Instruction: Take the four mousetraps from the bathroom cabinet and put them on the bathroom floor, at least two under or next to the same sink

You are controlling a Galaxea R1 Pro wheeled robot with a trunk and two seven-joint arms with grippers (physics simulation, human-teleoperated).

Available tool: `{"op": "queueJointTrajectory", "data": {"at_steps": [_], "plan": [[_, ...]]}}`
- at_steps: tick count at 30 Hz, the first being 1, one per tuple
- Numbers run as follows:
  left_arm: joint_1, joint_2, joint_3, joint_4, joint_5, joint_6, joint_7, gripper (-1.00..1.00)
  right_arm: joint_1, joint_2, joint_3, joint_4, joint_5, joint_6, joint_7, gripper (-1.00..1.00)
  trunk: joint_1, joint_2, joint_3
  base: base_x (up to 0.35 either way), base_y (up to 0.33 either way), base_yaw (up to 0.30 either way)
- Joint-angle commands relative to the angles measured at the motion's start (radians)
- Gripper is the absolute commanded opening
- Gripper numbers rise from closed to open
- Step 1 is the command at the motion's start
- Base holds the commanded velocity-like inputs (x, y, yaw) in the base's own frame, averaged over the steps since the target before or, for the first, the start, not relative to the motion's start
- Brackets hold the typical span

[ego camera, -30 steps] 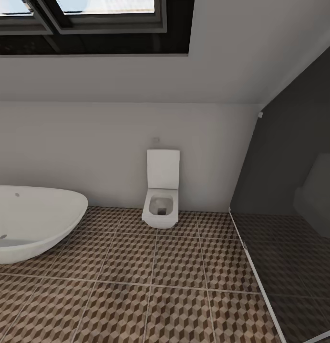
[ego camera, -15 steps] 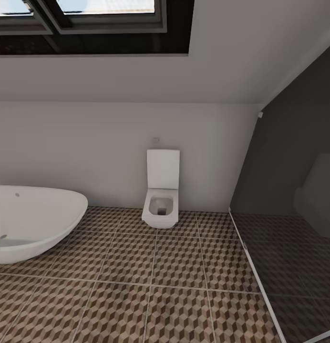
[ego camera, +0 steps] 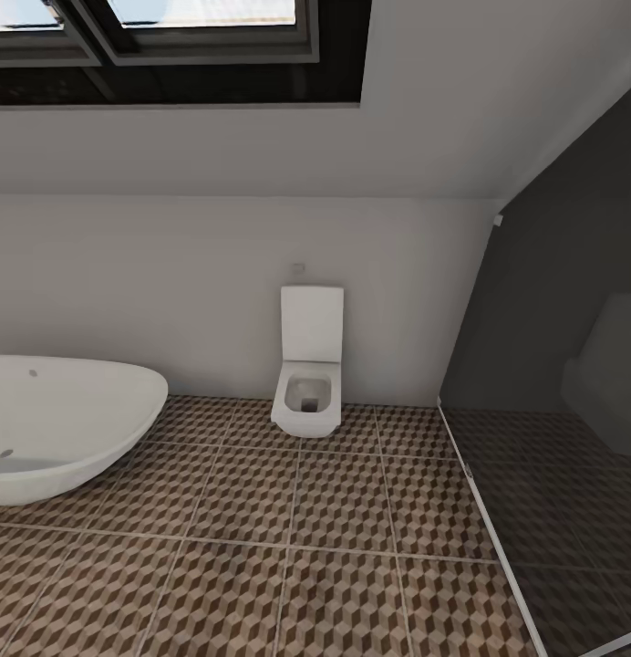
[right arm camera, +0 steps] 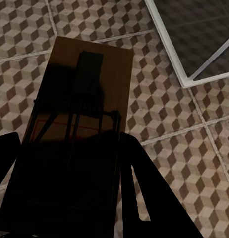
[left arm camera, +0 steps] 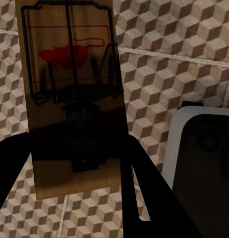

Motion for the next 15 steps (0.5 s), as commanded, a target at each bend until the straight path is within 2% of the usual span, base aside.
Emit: {"op": "queueJointTrajectory", "data": {"at_steps": [1,15], "plan": [[-0.001,-0.001,-0.007,0.003,-0.002,-0.003,0.006,-1.00,-0.001,0.000,0.009,0.000,-0.002,-0.002,-0.009,-1.00,0.001,-0.002,-0.002,0.000,0.000,0.000],[-0.001,-0.001,-0.007,0.003,-0.002,-0.003,0.006,-1.00,-0.001,0.000,0.009,-0.001,-0.002,-0.002,-0.009,-1.00,0.001,-0.002,-0.002,0.000,0.000,0.000]]}}
